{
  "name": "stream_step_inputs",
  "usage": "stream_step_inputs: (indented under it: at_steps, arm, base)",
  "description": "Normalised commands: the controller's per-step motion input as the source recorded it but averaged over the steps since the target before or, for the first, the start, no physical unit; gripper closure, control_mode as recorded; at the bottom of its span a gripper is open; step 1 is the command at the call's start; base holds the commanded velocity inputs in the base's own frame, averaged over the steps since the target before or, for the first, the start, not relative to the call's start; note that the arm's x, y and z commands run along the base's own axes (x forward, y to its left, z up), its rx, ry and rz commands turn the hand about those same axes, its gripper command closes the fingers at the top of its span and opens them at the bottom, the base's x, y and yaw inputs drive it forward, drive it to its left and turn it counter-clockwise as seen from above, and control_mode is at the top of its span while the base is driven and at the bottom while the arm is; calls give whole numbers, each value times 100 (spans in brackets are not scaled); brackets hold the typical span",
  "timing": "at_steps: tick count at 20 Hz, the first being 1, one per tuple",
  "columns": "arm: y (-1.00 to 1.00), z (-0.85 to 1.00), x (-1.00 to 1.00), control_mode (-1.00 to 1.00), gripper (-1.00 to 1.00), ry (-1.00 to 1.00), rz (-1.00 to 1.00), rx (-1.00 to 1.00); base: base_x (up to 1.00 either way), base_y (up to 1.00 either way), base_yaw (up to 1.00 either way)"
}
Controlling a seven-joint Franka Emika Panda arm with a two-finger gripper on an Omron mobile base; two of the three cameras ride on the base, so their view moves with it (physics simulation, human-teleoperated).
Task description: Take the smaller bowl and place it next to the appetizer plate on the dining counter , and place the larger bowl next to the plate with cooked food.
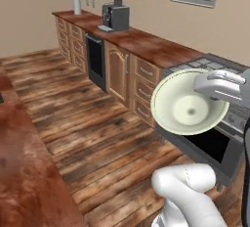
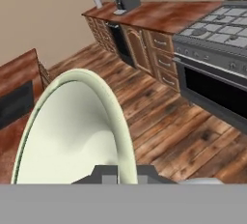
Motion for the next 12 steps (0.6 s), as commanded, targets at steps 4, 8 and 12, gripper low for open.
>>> stream_step_inputs:
  at_steps: [4, 8, 12]
  arm:
    - [0, 0, 0, 100, 100, 0, 0, 0]
    - [0, 0, 0, 100, 100, 0, 0, 0]
    - [0, 0, 0, 100, 100, 0, 0, 0]
  base:
    - [-100, -13, 37]
    - [-100, 0, 34]
    - [-100, 0, 33]
